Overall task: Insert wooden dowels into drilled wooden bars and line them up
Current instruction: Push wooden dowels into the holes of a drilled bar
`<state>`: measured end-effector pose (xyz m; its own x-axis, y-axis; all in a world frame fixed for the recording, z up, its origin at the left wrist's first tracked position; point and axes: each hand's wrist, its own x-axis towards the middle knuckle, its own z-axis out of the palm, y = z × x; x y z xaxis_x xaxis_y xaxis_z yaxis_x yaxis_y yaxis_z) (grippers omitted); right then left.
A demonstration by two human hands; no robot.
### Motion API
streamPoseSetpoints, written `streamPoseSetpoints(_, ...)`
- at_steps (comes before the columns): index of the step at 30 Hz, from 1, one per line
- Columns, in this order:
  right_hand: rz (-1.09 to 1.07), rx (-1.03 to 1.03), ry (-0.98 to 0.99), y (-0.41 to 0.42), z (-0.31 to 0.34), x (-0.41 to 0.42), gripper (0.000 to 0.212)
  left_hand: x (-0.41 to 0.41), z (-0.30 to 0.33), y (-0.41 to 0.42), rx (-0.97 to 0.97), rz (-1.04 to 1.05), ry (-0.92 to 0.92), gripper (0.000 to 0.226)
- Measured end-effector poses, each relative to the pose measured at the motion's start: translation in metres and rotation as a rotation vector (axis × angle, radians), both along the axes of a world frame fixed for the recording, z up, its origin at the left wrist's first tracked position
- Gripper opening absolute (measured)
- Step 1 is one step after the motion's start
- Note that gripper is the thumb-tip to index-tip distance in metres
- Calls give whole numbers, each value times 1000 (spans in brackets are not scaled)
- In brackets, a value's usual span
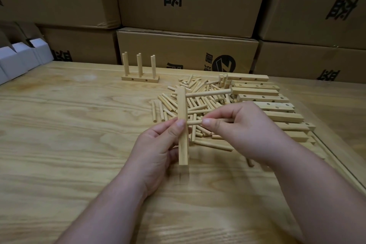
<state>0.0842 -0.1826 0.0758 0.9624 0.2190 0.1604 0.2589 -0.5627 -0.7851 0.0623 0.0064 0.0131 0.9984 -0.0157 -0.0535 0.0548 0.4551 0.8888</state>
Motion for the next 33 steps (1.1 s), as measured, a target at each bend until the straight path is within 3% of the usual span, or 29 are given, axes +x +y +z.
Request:
streamPoseSetpoints(4,38,-474,-265,1,5,-4,20,1,-1,-1,23,-30,34,51)
streamPoseSetpoints(6,82,-591,-321,6,2,-6,25,1,-1,-1,14,-27,51,50)
streamPoseSetpoints(13,105,-340,-108,2,-11,-1,22,2,-3,3,25,-66,45,65)
streamPoseSetpoints(16,89,-297,-125,2,-13,1,20,3,-4,3,6,-49,32,65)
streamPoseSetpoints(20,1,-231,-197,4,-15,3,25,7,-5,1,-50,36,40,54)
streamPoseSetpoints(23,-63,-198,-220,1,-17,5,30,10,-4,4,-50,141,103,26)
streamPoseSetpoints(29,-69,-710,-101,-1,-35,12,24,10,5,5,-150,265,188,23)
streamPoseSetpoints(33,-39,-727,-104,-5,-40,15,17,8,5,6,-158,237,171,25)
